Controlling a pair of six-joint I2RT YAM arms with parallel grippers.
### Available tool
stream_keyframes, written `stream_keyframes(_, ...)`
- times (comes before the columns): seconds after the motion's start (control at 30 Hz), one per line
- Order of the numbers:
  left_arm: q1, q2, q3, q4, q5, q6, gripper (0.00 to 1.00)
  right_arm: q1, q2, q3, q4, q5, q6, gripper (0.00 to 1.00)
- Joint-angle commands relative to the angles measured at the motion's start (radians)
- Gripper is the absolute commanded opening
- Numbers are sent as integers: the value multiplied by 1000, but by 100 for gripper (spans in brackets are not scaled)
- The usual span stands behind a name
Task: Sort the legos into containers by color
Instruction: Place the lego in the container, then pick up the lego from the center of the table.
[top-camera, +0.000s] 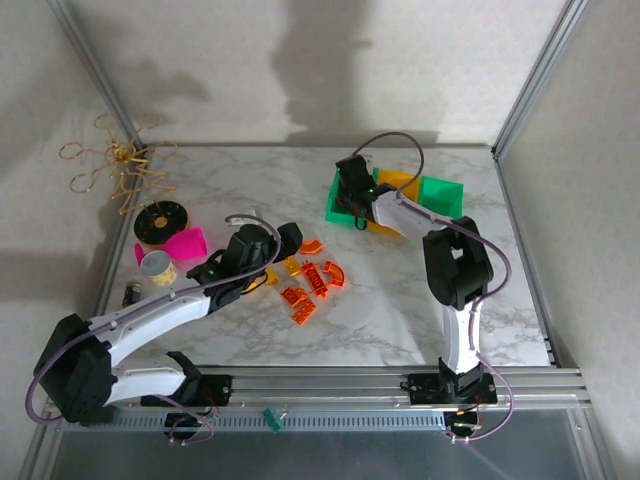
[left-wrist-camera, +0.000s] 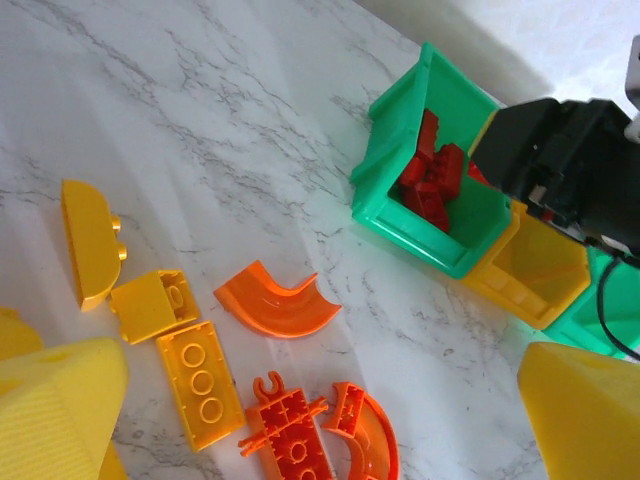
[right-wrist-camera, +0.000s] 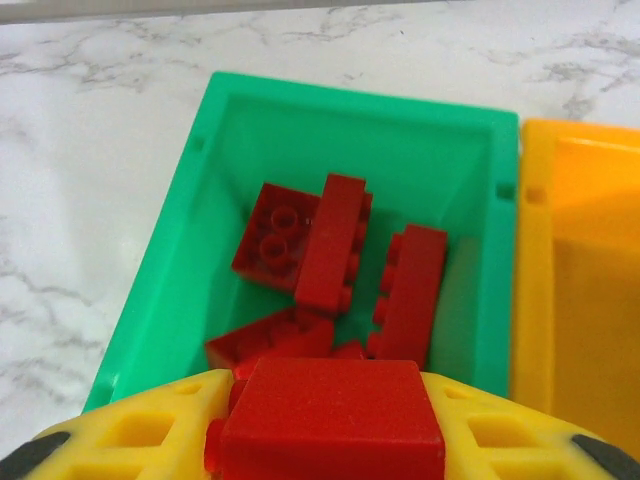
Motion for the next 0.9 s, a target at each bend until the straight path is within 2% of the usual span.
stream_keyframes(0.0,9,8,40,20,20,19,100,-16,66,97,-10,8,-66,47)
stream_keyframes(0.1,12,-5,36,28,21,17,100,-29,115,178,-56,6,-74,56)
stream_keyframes(0.2,13,-10,40,21,20,19,100,-29,99,162,-37,-10,-79,62)
stream_keyframes(0.33,13,-39,34,15,17,14,100,-17,6,59,30,-23,-97,67)
stream_keyframes(0.5,13,-52,27,2,35,10,100,-5,-87,-42,7,-74,-79,73)
stream_keyframes(0.67,12,-85,-11,-24,77,3,100,46,-242,-252,48,-108,-77,74)
stream_keyframes(0.87,8,-120,-21,-122,94,0,100,108,-388,-434,9,-146,-66,75)
